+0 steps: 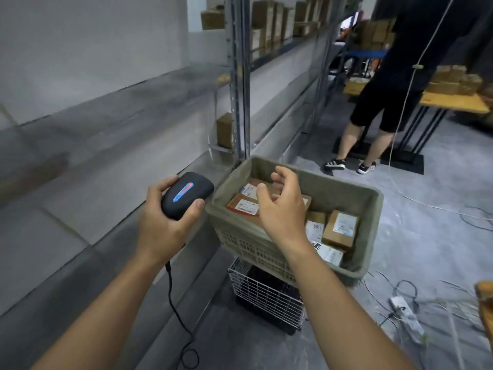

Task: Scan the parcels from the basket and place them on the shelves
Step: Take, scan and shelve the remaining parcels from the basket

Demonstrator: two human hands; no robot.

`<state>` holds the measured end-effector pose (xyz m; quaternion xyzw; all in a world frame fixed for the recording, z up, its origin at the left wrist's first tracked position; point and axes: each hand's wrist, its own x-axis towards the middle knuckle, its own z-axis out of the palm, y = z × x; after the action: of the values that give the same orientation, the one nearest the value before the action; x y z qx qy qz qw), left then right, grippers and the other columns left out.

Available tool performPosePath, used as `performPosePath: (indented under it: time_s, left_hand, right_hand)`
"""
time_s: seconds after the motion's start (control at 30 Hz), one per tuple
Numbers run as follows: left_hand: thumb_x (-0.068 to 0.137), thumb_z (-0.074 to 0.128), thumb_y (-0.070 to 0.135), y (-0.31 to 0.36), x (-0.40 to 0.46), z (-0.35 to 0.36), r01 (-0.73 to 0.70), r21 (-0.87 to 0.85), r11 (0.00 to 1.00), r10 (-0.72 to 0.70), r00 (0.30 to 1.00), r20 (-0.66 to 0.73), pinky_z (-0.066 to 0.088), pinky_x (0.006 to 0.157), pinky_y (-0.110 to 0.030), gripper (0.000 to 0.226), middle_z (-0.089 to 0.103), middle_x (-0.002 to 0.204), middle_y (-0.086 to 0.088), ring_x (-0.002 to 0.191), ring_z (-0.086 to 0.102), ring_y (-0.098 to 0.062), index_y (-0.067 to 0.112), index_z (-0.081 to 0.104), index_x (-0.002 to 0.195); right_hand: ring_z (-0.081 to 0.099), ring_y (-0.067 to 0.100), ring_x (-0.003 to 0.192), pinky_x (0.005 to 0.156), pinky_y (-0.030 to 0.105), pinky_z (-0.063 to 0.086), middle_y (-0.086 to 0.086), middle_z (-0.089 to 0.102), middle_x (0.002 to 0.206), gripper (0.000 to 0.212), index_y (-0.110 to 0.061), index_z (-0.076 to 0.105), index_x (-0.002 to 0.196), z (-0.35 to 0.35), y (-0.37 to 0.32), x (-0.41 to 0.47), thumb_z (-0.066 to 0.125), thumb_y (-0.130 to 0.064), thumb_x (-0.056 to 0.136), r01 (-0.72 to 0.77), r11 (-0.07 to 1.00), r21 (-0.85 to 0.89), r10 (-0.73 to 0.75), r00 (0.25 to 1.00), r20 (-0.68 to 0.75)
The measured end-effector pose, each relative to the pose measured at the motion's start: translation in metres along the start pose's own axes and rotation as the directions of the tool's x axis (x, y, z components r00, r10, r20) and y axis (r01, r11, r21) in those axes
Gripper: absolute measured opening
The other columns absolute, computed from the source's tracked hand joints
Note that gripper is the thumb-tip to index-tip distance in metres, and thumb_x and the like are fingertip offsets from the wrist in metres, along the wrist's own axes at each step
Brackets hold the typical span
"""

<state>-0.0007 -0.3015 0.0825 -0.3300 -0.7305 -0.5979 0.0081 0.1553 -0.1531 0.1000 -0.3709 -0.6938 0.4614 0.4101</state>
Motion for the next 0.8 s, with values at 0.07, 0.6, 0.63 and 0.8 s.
performPosePath:
  time_s: [0.07,0.6,0.63,0.8]
  left_hand:
    - [0.068,0.077,0.059,0.006,0.007,0.030,-0.017,-0.001,1.000,0.017,0.997,0.076,0.060,0.083,-0.051,0.060,0.070,0.109,0.017,0.092,0.070,-0.011,0.046,0.055,0.122]
    - [0.070,0.076,0.057,0.025,0.049,0.153,-0.090,-0.013,0.996,0.090,0.952,0.293,0.049,0.083,-0.012,0.065,0.062,0.103,0.044,0.097,0.064,0.008,0.036,0.054,0.128]
    - [0.071,0.077,0.055,0.021,0.056,0.158,-0.087,-0.011,0.996,0.086,0.949,0.302,0.048,0.082,-0.010,0.065,0.062,0.103,0.044,0.097,0.064,0.008,0.034,0.055,0.128]
    - [0.077,0.079,0.040,-0.006,0.093,0.189,-0.089,-0.034,0.995,0.096,0.926,0.366,0.044,0.077,-0.004,0.059,0.063,0.105,0.035,0.095,0.062,0.013,0.028,0.055,0.130]
  right_hand:
    - [0.049,0.008,0.123,0.109,0.040,0.045,-0.007,0.050,0.136,0.045,-0.027,0.044,0.141,-0.025,0.016,0.009,0.060,-0.029,0.098,-0.046,0.999,-0.020,0.045,0.997,-0.056]
    - [0.050,0.009,0.126,0.111,0.040,0.044,-0.004,0.050,0.139,0.047,-0.027,0.046,0.143,-0.110,0.096,0.092,0.060,-0.029,0.098,-0.183,0.978,-0.103,0.169,0.978,-0.126]
    - [0.050,0.009,0.126,0.111,0.039,0.044,-0.004,0.050,0.139,0.047,-0.027,0.046,0.143,-0.109,0.100,0.099,0.060,-0.029,0.098,-0.191,0.976,-0.109,0.177,0.976,-0.128]
    - [0.047,0.010,0.131,0.106,0.028,0.041,-0.003,0.047,0.145,0.050,-0.025,0.044,0.148,-0.100,0.121,0.131,0.058,-0.027,0.099,-0.238,0.964,-0.121,0.218,0.963,-0.159]
